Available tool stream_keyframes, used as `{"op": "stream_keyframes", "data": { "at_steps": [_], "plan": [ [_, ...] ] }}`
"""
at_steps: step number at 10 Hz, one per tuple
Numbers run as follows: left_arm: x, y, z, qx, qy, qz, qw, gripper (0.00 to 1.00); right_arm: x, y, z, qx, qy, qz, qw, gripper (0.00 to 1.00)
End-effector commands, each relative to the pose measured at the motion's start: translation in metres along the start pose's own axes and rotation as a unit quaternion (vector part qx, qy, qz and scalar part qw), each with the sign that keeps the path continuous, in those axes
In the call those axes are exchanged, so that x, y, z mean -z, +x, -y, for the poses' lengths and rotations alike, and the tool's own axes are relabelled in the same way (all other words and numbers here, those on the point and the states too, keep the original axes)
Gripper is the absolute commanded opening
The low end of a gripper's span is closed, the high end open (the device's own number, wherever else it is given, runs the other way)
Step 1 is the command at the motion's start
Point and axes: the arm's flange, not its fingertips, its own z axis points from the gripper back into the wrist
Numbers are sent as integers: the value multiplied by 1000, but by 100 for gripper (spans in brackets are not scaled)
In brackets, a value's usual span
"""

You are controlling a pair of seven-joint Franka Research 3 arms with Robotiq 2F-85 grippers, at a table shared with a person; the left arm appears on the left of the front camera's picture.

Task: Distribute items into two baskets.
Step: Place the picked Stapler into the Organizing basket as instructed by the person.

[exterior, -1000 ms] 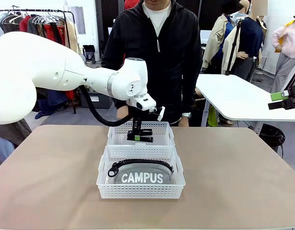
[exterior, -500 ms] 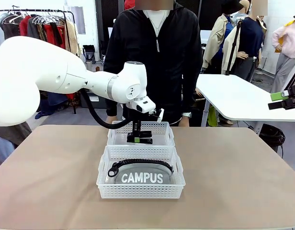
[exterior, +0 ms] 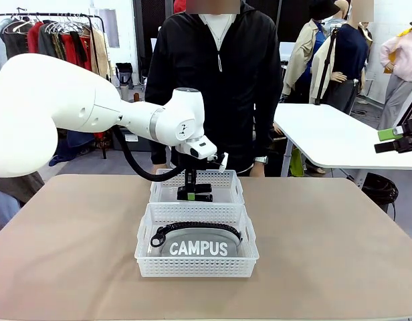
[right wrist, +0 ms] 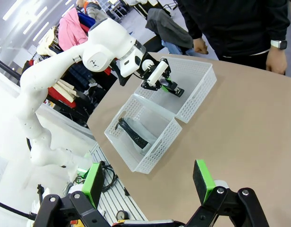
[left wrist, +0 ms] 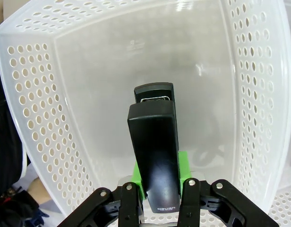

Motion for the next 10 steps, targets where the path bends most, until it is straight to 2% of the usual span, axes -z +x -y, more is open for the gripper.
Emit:
{"op": "stream_keyframes", "data": {
  "at_steps": [1, 3, 4, 10],
  "plan": [
    [-5, -1, -3, -11, 11, 2, 1000, 46, 1, 1, -2, -2, 2, 1, 1000, 100],
    [-7, -5, -3, -18, 13, 3, 1000, 84, 1, 1, -2, -2, 2, 1, 1000, 100],
    [-10, -6, -3, -18, 16, 2, 1000, 100, 1, 1, -2, -2, 2, 1, 1000, 100],
    [-52, -23, 11, -51, 33, 8, 998, 100, 1, 1, -2, -2, 2, 1, 1000, 100]
  ]
}}
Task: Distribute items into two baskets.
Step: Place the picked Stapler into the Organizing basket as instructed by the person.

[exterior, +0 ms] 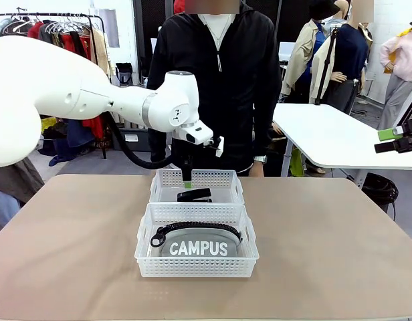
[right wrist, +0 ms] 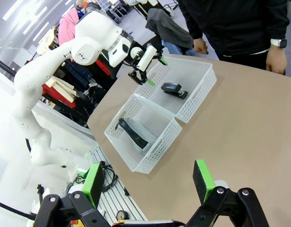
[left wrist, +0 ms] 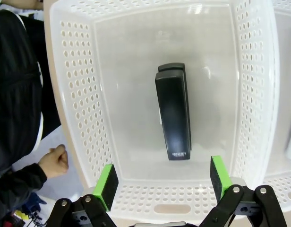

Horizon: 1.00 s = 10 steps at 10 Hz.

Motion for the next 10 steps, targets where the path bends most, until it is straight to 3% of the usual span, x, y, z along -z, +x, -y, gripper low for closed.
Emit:
{"op": "stream_keyframes", "data": {
  "at_steps": [1, 10],
  "plan": [
    [-3, -10, 12, -17, 1, 5, 1000, 100, 1, 1, -2, -2, 2, 1, 1000, 100],
    [-4, -3, 1, -3, 2, 0, 1000, 100, 1, 1, -2, -2, 2, 1, 1000, 100]
  ]
}}
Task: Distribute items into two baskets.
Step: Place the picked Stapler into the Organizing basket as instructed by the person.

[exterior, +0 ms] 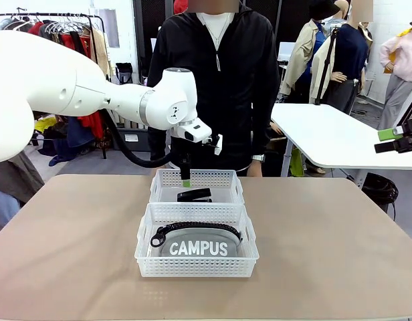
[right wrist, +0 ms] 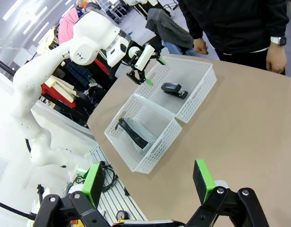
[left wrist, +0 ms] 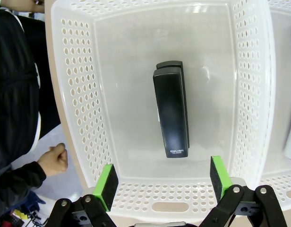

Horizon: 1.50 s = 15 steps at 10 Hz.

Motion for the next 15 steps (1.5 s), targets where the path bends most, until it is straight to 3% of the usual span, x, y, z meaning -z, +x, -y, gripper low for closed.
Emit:
{"op": "stream_keyframes", "data": {
  "at_steps": [1, 9, 13, 15],
  "plan": [
    [-2, -1, -1, -1, 3, -2, 1000, 100, 0, 1, -2, -2, 2, 1, 1000, 100],
    [0, 0, 0, 0, 0, 0, 1000, 100, 0, 1, -2, -2, 2, 1, 1000, 100],
    [-51, -57, 6, -110, -18, 57, 992, 100, 0, 1, -2, -2, 2, 1, 1000, 100],
    [-81, -105, 7, -177, -51, 94, 978, 100, 0, 1, -2, -2, 2, 1, 1000, 100]
  ]
}}
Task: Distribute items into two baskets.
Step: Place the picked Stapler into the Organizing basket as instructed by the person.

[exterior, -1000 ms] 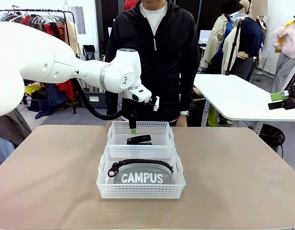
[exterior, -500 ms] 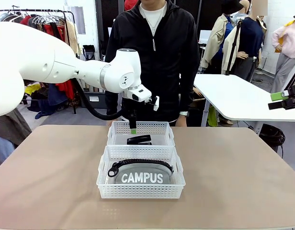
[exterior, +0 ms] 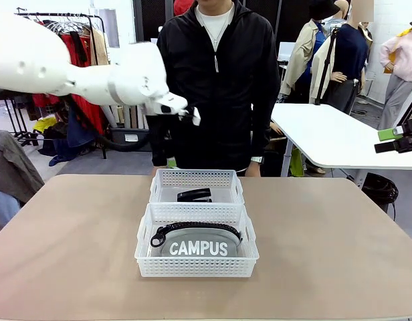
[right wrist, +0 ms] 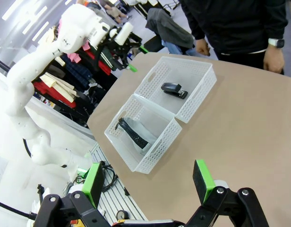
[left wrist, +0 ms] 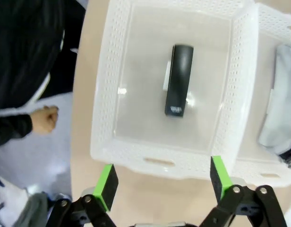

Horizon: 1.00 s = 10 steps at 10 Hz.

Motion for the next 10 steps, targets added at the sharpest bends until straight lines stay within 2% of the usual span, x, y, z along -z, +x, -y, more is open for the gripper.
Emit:
{"op": "stream_keyframes", "data": {
  "at_steps": [1, 2, 4, 6, 10],
  "plan": [
    [-31, -52, 9, -67, -34, 54, 996, 100, 1, 1, -2, -2, 2, 1, 1000, 100],
    [-50, -77, 6, -98, -44, 73, 991, 100, 1, 1, -2, -2, 2, 1, 1000, 100],
    [-73, -135, -16, -189, -84, 105, 973, 100, 1, 1, -2, -2, 2, 1, 1000, 100],
    [-93, -190, -20, -232, -126, 173, 949, 100, 1, 1, -2, -2, 2, 1, 1000, 100],
    [-115, -289, 14, -247, -156, 288, 912, 100, 1, 1, -2, -2, 2, 1, 1000, 100]
  ]
}}
